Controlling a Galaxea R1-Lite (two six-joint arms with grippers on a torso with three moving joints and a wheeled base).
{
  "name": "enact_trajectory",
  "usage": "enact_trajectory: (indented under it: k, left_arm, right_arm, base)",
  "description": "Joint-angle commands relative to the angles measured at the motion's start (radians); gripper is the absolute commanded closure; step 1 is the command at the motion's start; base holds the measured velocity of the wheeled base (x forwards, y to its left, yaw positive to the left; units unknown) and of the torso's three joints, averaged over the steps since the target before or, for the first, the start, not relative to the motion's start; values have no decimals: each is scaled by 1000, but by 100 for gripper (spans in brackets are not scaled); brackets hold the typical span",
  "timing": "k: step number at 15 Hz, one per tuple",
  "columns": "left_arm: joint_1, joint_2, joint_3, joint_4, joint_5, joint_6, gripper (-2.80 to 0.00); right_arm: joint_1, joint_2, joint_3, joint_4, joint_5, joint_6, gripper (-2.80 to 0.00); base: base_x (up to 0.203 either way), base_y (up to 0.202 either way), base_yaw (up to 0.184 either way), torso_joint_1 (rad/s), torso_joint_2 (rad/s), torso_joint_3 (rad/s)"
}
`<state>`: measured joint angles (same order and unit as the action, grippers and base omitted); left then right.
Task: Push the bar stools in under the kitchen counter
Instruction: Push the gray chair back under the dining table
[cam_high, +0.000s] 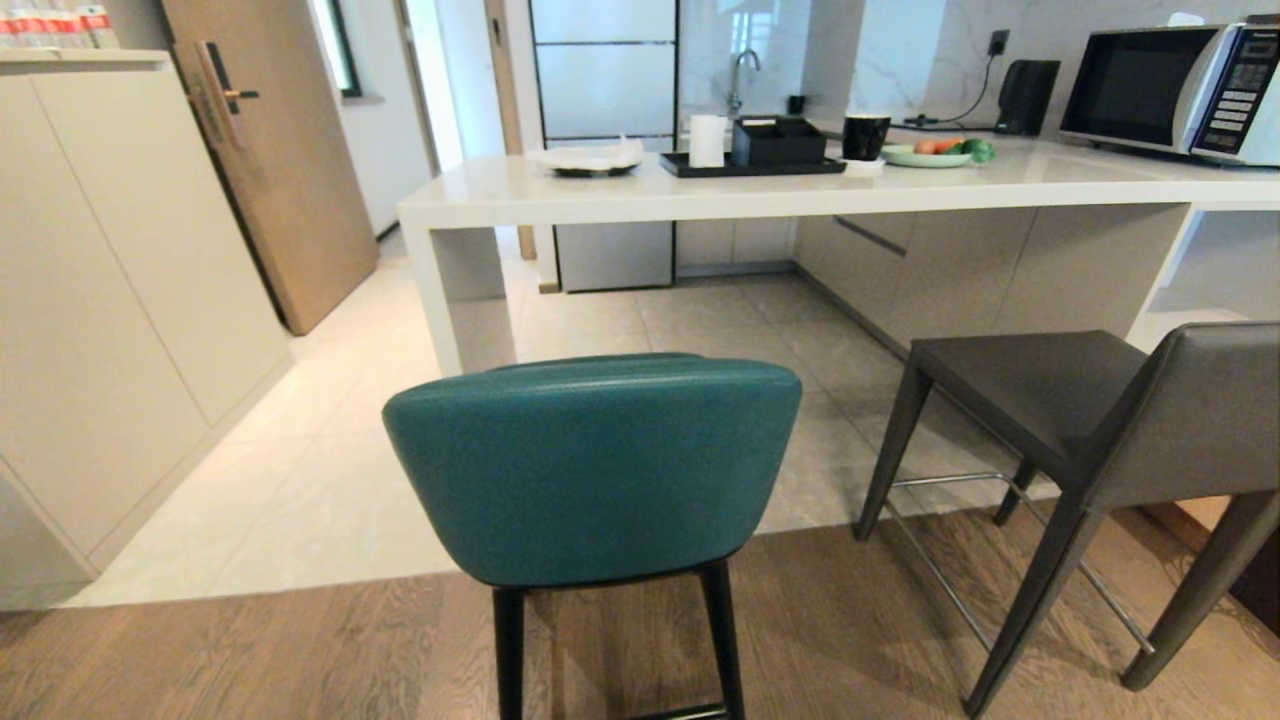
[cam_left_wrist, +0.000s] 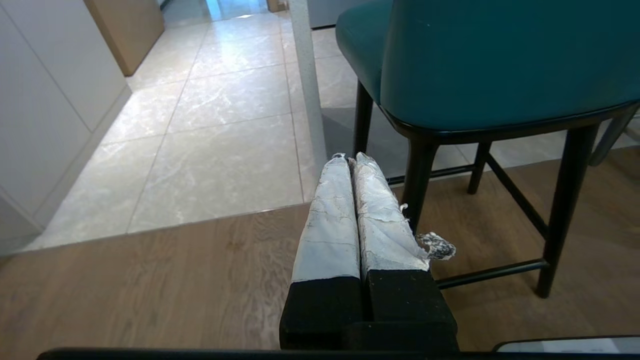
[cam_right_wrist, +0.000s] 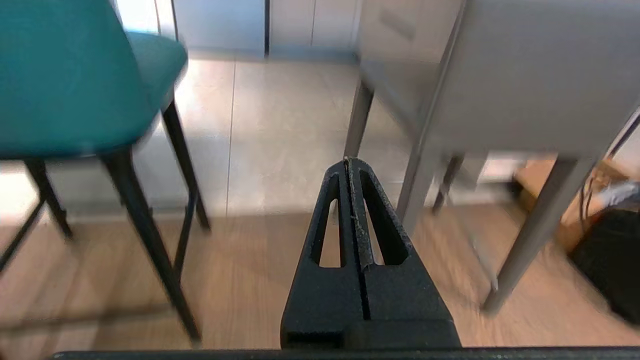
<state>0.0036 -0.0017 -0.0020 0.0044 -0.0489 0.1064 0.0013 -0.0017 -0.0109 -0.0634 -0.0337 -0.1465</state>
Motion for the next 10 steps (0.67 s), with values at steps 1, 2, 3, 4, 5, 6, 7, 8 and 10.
enact_trajectory:
  k: [1,2,3,4,5,6,7,8,10]
  left_arm:
    - [-1,2,2,0,1,-7,0]
    - [-1,3,2,3,1,-5,0]
    - [-1,3,2,3,1,-5,0]
    - [-1,2,2,0,3,-7,0]
    - [-1,2,2,2,6,-13,0]
    - [-1,2,2,2,6,-27,0]
    - [-1,2,2,0,6,-42,0]
    - [0,2,2,-1,7,-44,0]
    - [-1,2,-2,3,41,-57,0]
  right_arm:
    - [0,2,-9,50,3,-21,0]
    - [0,2,-11,50,3,-22,0]
    - [0,2,-11,50,0,-11,0]
    - [0,2,-11,48,-1,27,0]
    - [0,2,-11,51,-1,106,0]
    - [0,2,-14,66,-2,190,0]
    - [0,2,-22,99,-3,247,0]
    - [0,2,-23,103,-2,226,0]
    - [0,2,-22,104,12,90,0]
  base:
    - [0,0,0,0,0,0]
    - [0,0,0,0,0,0]
    - [0,0,0,0,0,0]
    - [0,0,0,0,0,0]
    - [0,0,0,0,0,0]
    - [0,0,0,0,0,0]
    - [0,0,0,0,0,0]
    - [0,0,0,0,0,0]
    - [0,0,0,0,0,0]
